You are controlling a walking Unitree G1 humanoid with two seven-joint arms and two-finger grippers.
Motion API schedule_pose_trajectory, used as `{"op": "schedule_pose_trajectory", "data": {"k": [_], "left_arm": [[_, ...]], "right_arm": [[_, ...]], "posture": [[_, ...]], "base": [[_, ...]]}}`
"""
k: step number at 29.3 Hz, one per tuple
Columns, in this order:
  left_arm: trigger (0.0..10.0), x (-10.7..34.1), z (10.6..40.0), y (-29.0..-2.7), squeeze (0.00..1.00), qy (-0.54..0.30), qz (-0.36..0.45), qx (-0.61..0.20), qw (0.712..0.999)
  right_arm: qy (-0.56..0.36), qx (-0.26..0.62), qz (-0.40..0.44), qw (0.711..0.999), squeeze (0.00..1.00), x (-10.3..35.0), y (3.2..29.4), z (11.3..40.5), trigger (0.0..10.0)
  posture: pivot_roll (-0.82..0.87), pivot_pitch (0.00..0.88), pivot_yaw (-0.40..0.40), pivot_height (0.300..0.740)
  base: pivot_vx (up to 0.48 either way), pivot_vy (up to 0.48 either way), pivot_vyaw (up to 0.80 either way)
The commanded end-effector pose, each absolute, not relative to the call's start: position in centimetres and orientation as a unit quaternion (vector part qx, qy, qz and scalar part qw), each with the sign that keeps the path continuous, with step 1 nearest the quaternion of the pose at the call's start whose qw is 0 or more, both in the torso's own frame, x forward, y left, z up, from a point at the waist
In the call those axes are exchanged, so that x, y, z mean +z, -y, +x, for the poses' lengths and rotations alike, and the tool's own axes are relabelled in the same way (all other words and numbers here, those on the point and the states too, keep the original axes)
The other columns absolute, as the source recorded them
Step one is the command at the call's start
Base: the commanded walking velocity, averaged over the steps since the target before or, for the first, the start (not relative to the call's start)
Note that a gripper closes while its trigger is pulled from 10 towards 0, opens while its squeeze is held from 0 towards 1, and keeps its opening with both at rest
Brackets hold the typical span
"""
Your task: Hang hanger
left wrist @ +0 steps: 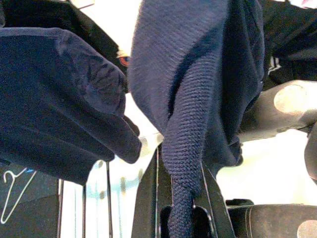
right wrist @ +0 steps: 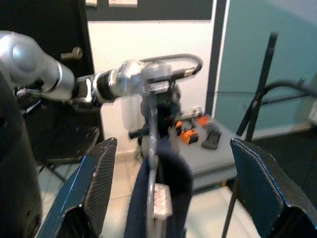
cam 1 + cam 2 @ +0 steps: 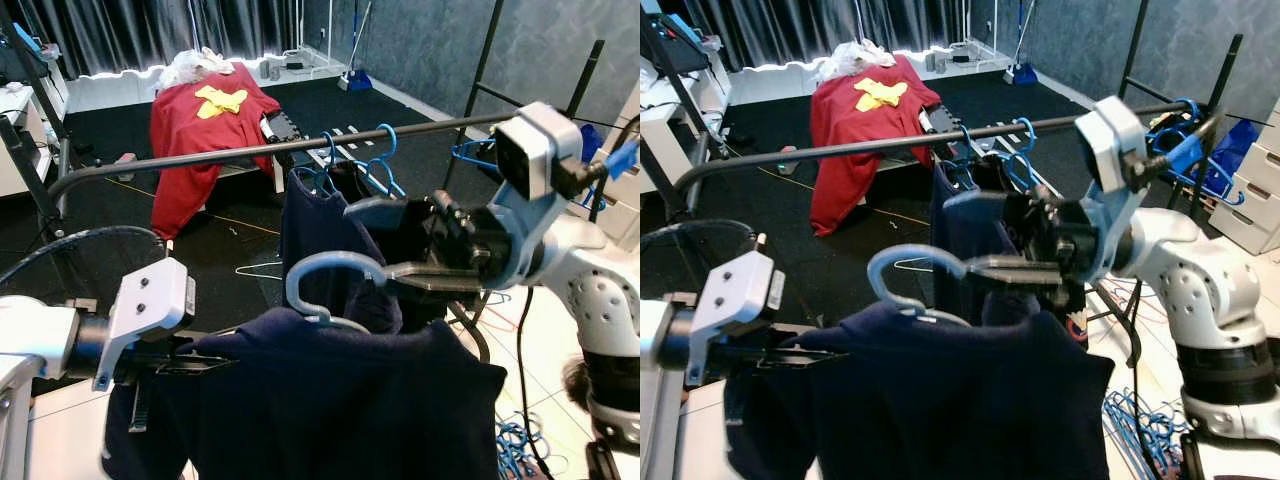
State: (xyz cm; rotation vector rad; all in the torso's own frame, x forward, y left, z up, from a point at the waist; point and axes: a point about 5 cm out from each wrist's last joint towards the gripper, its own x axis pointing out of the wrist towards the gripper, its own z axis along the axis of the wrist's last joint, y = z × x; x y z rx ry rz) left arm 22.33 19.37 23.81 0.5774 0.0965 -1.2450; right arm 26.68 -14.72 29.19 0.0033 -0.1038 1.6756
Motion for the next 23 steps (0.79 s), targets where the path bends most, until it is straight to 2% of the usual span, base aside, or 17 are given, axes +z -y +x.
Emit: {"op": "schedule_pose_trajectory", "data": {"k": [1,7,13,17,18,23], "left_arm": [[10.0,24.0,22.6,-19.5,0.0,-0.038,0.261,-0.565,0.782],[10.0,24.0,22.6,-19.5,0.0,-0.037,0.259,-0.563,0.784],[10.0,24.4,22.8,-19.5,0.0,-0.031,0.264,-0.559,0.785],[10.0,24.6,22.8,-19.6,0.0,-0.029,0.27,-0.558,0.784],[10.0,24.7,22.8,-19.6,0.0,-0.029,0.276,-0.557,0.783],[10.0,24.8,22.8,-19.5,0.0,-0.029,0.28,-0.559,0.78]], "right_arm": [[0.04,0.746,-0.016,0.664,0.0,29.0,14.5,26.5,10.0],[0.016,0.742,-0.038,0.669,0.0,27.9,14.4,26.7,10.0],[-0.039,0.722,-0.085,0.686,0.0,25.9,14.5,27.3,10.0],[-0.071,0.715,-0.112,0.686,0.0,25.0,14.9,27.4,10.0],[-0.101,0.708,-0.141,0.685,0.0,24.2,15.2,27.4,10.0],[-0.117,0.701,-0.16,0.685,0.0,23.8,15.4,27.5,10.0]], "posture": [[-0.13,0.0,0.012,0.736],[-0.13,0.0,0.013,0.736],[-0.12,0.0,0.01,0.736],[-0.12,0.0,0.007,0.736],[-0.12,0.0,0.006,0.736],[-0.12,0.0,0.005,0.736]], "base": [[0.0,0.0,0.0],[0.0,0.0,0.0],[0.0,0.0,0.0],[0.0,0.0,0.0],[0.0,0.0,0.0],[0.0,0.0,0.0]]}}
